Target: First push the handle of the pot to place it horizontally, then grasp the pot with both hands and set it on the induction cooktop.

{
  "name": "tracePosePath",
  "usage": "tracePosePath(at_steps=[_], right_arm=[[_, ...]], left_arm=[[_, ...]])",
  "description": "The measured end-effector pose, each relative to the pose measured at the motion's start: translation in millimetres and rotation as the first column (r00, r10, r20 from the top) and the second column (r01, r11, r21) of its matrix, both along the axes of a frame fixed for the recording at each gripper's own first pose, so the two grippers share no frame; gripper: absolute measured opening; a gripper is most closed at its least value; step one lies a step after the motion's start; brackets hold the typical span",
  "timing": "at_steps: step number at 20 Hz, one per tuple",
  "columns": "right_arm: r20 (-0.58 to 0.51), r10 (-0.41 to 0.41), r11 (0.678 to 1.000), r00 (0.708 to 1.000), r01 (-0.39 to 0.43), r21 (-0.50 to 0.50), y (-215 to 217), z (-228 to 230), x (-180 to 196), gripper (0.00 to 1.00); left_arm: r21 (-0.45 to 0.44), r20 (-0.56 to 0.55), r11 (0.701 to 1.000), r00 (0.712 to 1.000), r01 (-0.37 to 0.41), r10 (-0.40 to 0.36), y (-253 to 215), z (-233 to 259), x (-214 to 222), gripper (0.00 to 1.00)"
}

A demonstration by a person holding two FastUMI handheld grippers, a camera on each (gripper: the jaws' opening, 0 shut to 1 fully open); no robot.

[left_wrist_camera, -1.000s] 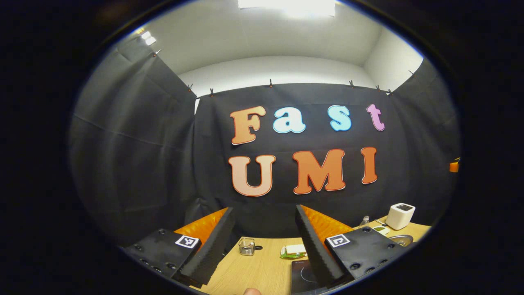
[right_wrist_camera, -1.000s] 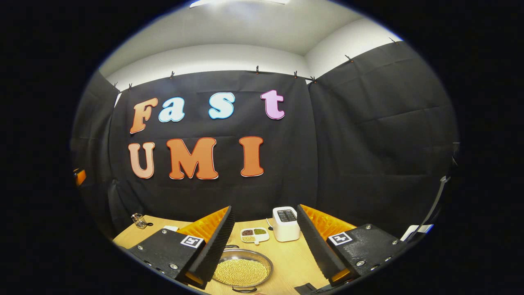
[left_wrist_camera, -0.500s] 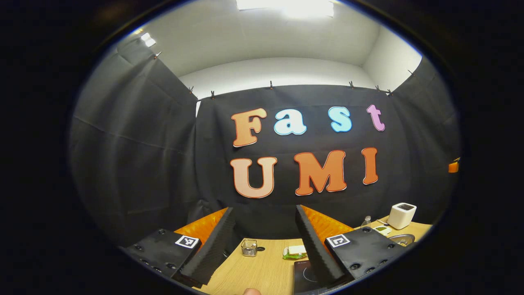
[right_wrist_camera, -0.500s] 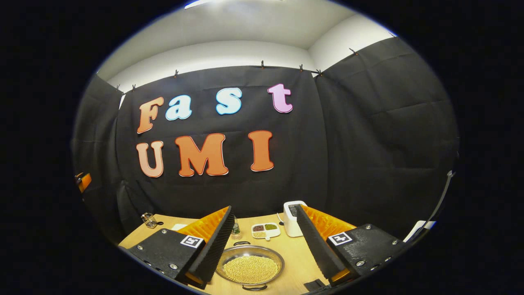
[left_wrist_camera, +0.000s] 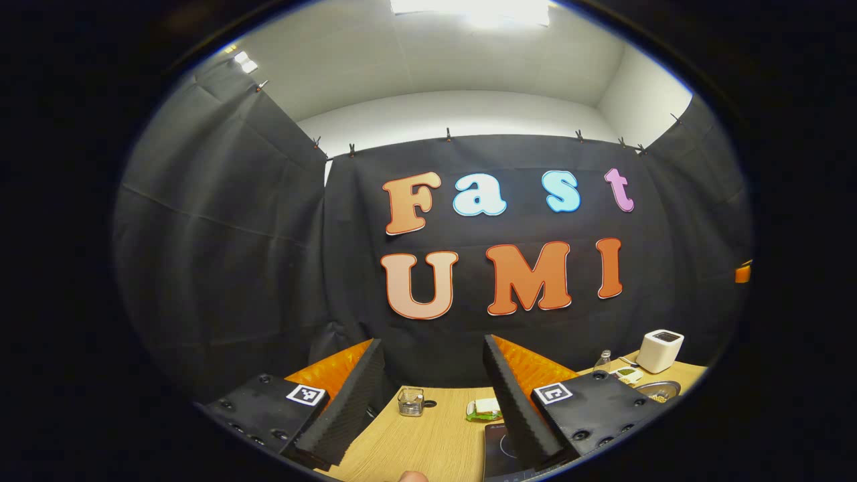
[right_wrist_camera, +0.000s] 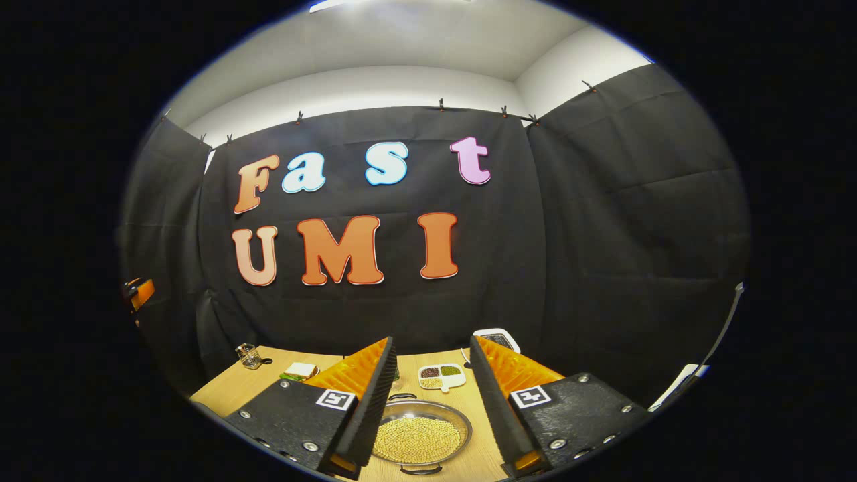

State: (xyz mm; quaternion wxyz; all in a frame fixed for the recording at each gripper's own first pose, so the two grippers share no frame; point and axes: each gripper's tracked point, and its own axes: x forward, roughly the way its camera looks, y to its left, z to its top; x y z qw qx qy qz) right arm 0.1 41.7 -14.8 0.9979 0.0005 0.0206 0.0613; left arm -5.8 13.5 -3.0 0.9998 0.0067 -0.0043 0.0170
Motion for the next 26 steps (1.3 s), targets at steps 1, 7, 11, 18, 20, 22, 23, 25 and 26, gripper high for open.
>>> tracePosePath(at_steps=[1,7,11,18,20,22,23,25,26], right_arm=[[0.003,0.009,1.000,1.000,-0.009,-0.008,3,0,0,0.67],[0.016,0.008,0.998,1.000,-0.007,-0.060,8,-8,-1,0.35],[-0.013,0.008,0.996,1.000,-0.009,-0.093,13,-26,2,0.17],[-0.119,0.042,0.994,0.992,-0.054,-0.100,29,-80,1,0.00],[-0.174,0.076,0.992,0.982,-0.093,-0.090,42,-101,-2,0.00],[-0.221,0.098,0.988,0.970,-0.122,-0.098,49,-121,-4,0.00],[-0.243,0.107,0.986,0.964,-0.135,-0.101,52,-131,-6,0.00],[-0.294,0.133,0.982,0.947,-0.167,-0.093,61,-153,-8,0.00],[-0.317,0.140,0.981,0.938,-0.175,-0.084,64,-164,-8,0.00]], left_arm=[[0.000,-0.001,1.000,1.000,0.000,0.000,0,-1,1,0.99],[-0.006,-0.008,1.000,1.000,0.002,-0.002,-1,-5,2,0.99],[-0.009,-0.007,1.000,1.000,0.005,-0.005,-3,-7,1,0.97],[-0.004,-0.003,1.000,1.000,0.010,-0.010,-6,-8,4,0.98],[-0.002,-0.008,1.000,1.000,0.014,-0.014,-9,-10,2,0.99],[-0.014,-0.012,1.000,1.000,0.025,-0.025,-13,-12,2,0.99],[-0.016,-0.012,0.999,0.999,0.030,-0.030,-16,-11,1,0.99],[-0.009,-0.005,0.999,0.999,0.032,-0.032,-18,-9,1,0.98],[-0.003,-0.001,1.000,1.000,0.030,-0.030,-19,-8,0,0.98]])
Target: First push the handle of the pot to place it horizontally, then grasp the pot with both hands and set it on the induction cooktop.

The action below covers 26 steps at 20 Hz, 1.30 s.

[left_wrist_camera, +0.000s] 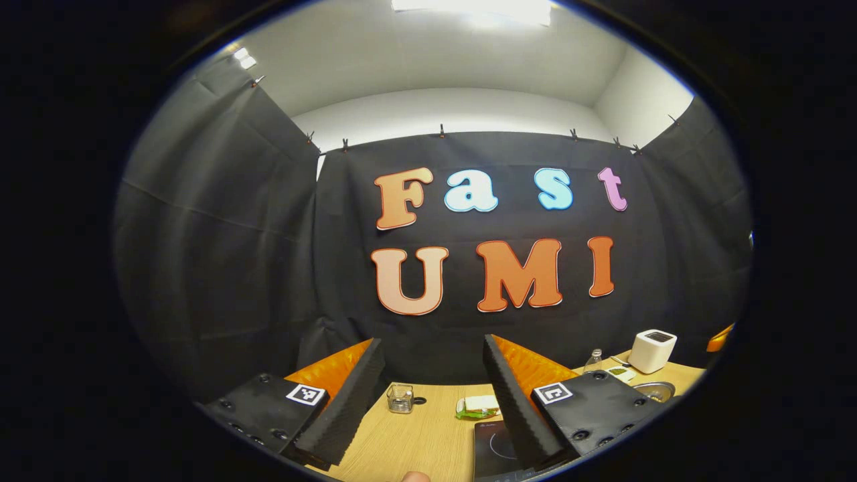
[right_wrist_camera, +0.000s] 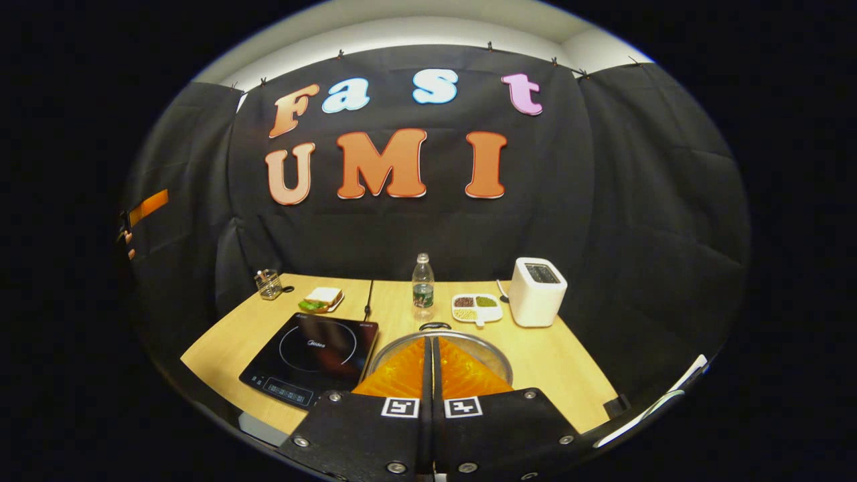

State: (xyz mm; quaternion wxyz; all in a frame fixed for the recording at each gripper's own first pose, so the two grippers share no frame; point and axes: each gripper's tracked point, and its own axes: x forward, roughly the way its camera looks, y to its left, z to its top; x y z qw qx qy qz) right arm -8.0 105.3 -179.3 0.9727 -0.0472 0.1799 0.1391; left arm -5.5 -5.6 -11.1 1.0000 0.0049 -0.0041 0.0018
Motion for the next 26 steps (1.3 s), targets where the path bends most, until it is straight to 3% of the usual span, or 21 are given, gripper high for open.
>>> tracePosePath(at_steps=[6,13,26], right_arm=[[-0.168,0.013,1.000,0.986,-0.012,0.008,8,-70,0,0.00],[-0.357,0.054,0.998,0.933,-0.055,0.008,15,-145,-22,0.00],[-0.512,0.065,0.995,0.857,-0.093,-0.030,19,-213,-45,0.00]], left_arm=[[0.017,-0.017,1.000,1.000,0.023,-0.022,-13,-7,-6,0.99],[0.012,-0.011,1.000,1.000,0.010,-0.010,-12,-3,-6,0.98],[0.019,-0.013,0.999,0.999,0.032,-0.032,-24,-2,-11,0.99]])
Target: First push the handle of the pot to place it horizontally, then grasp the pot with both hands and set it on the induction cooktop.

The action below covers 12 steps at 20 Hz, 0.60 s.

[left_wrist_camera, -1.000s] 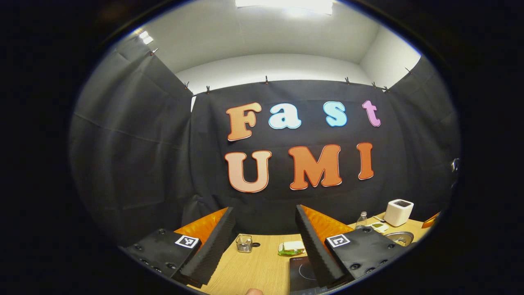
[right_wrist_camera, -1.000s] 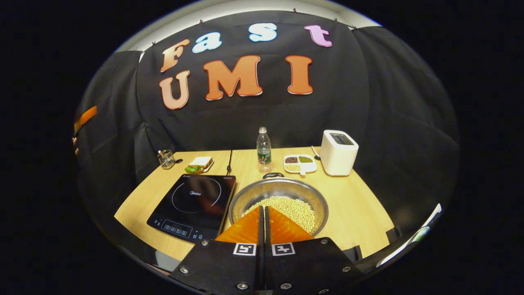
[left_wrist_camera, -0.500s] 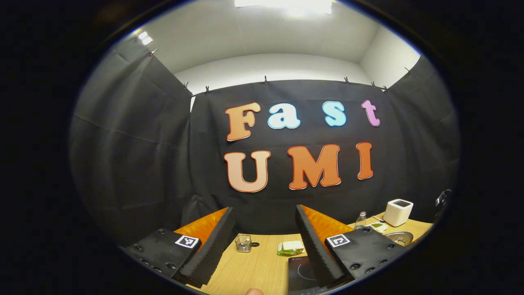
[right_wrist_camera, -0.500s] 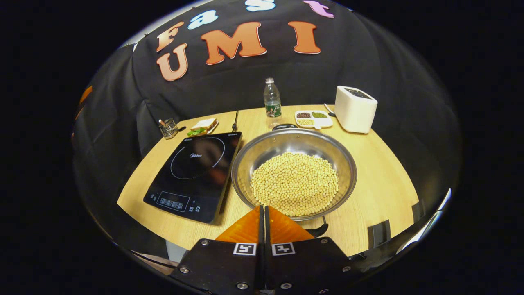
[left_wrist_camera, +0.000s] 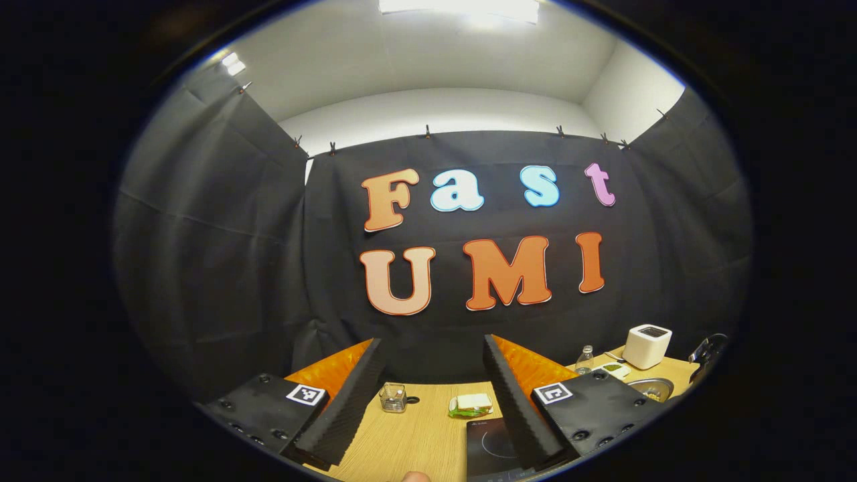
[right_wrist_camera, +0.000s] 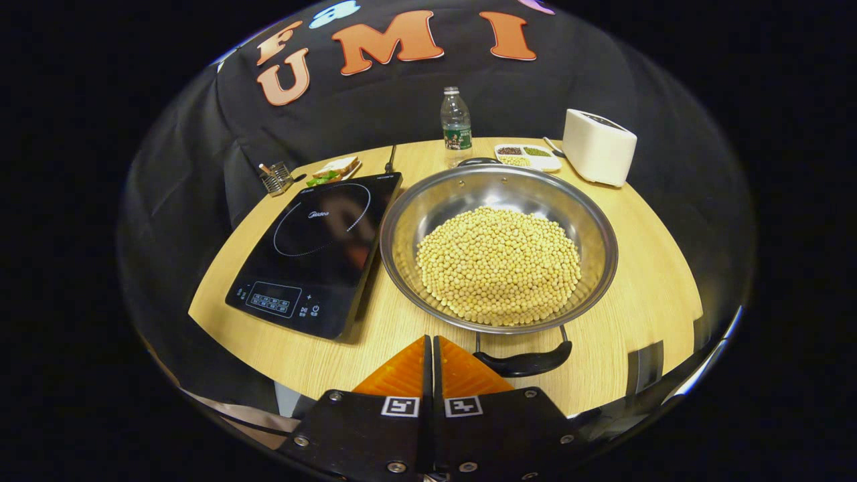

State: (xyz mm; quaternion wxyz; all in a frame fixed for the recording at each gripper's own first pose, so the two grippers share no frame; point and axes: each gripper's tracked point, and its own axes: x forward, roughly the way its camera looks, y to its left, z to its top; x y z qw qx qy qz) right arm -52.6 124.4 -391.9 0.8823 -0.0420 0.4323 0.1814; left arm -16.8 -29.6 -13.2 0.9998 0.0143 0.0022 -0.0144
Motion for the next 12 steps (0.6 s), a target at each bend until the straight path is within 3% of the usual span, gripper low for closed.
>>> tracePosePath(at_steps=[12], right_arm=[[-0.026,-0.107,0.994,0.994,0.106,-0.010,-31,-10,8,0.00]], left_arm=[[-0.015,-0.019,1.000,1.000,0.006,-0.007,-2,-5,4,0.98]])
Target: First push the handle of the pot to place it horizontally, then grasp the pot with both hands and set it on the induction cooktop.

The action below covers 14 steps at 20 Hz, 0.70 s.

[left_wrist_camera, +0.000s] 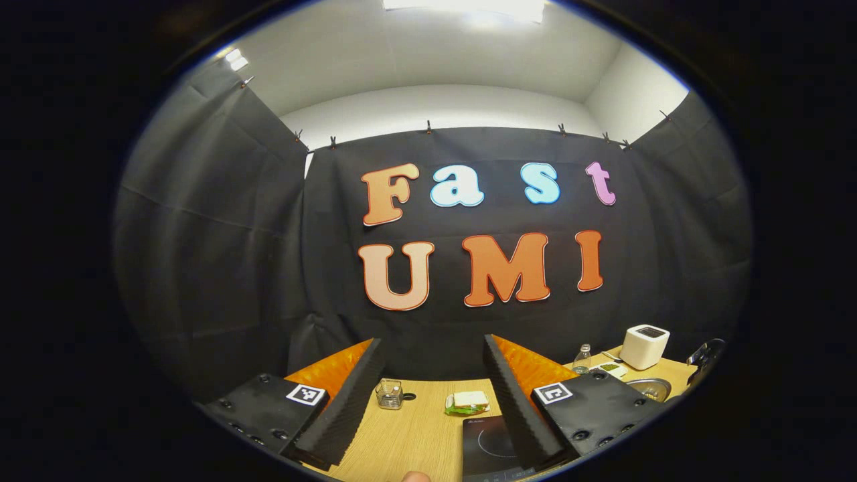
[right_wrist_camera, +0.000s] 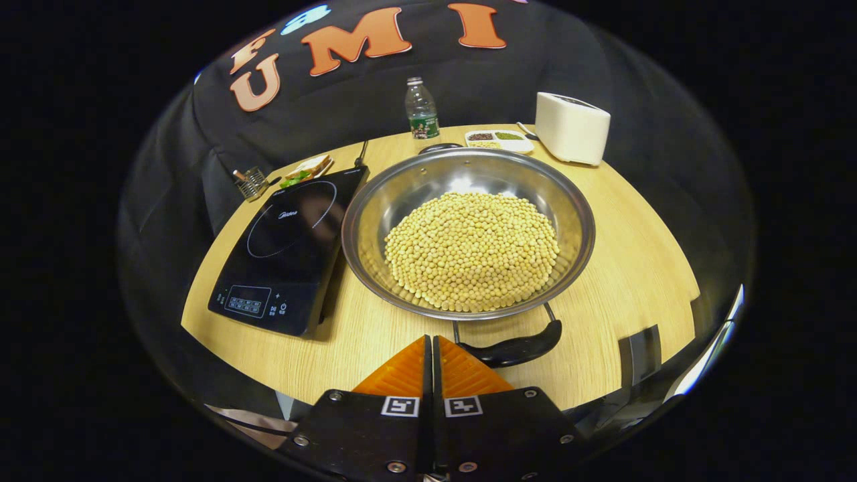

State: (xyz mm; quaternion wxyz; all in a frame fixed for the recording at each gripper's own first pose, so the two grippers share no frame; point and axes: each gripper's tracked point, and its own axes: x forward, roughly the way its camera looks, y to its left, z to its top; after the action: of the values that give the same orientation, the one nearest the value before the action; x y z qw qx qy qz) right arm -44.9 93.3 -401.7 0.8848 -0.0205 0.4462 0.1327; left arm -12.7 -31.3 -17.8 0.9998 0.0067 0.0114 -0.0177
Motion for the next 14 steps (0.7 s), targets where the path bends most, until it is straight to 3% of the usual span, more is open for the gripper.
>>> tracePosePath(at_steps=[14], right_arm=[[0.022,-0.152,0.988,0.988,0.152,-0.008,-60,8,27,0.00]], left_arm=[[-0.003,-0.005,1.000,1.000,0.005,-0.005,-12,-3,16,0.98]])
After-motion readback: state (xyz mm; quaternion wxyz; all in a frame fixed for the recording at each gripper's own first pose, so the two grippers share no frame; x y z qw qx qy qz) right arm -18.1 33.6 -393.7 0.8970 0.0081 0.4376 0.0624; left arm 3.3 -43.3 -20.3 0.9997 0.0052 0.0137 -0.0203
